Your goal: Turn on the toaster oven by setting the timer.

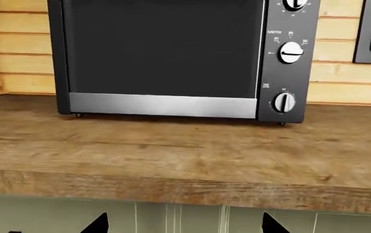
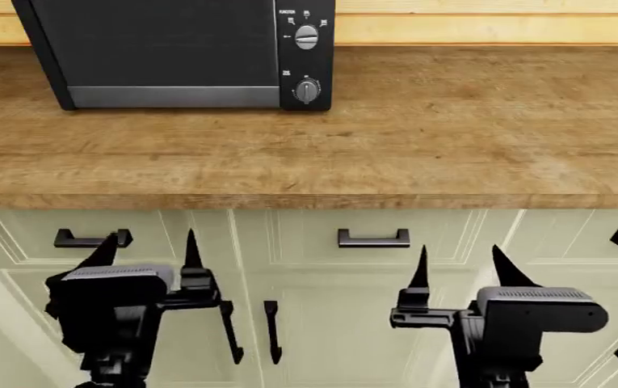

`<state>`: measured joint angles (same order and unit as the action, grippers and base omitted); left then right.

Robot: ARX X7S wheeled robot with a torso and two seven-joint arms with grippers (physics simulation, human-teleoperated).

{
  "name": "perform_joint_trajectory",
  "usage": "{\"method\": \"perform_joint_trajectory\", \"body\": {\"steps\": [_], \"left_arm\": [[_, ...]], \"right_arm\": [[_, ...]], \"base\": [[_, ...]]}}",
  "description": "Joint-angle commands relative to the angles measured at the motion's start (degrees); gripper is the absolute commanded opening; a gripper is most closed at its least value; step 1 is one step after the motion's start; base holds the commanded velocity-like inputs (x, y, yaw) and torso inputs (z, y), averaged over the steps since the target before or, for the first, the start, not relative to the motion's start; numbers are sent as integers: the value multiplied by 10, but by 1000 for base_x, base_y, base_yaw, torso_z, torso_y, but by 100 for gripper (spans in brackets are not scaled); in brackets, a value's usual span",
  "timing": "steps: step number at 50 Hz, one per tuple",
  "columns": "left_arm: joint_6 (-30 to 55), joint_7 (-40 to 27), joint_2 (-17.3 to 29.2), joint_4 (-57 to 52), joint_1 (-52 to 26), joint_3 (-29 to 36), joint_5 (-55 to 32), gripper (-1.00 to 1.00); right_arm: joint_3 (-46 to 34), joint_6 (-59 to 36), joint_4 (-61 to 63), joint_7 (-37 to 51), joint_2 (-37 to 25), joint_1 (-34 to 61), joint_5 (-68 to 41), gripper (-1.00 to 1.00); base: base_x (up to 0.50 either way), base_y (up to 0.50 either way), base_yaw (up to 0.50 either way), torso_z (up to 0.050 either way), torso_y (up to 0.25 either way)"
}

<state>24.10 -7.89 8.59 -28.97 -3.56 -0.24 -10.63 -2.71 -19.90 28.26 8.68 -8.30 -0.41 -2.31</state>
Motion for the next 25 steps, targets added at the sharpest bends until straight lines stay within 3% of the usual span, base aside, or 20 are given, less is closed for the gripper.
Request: {"method": "perform_joint_trajectory", "body": {"steps": [1,3,4,13,25], "left_arm": [[288,13,74,-125,-233,-23,-134,100],[441,13,72,-134,-258,-37,-147,100],[446,12,66,-121,-265,-36,-149,100],[468,9,73,-115,-286,-17,-151,100],[531,4,75,-155,-311,-55,-182,100]], "right_arm": [[74,-267,159,-116,0,194,2,100],[78,-439,180,-121,0,212,-5,100],[83,-462,183,-125,2,216,-12,100],[75,-507,198,-125,-6,237,-17,100],[87,-577,251,-134,-26,280,-28,100]], "base": [[0,0,0,0,0],[0,0,0,0,0],[0,0,0,0,0],[0,0,0,0,0],[0,0,0,0,0]]}}
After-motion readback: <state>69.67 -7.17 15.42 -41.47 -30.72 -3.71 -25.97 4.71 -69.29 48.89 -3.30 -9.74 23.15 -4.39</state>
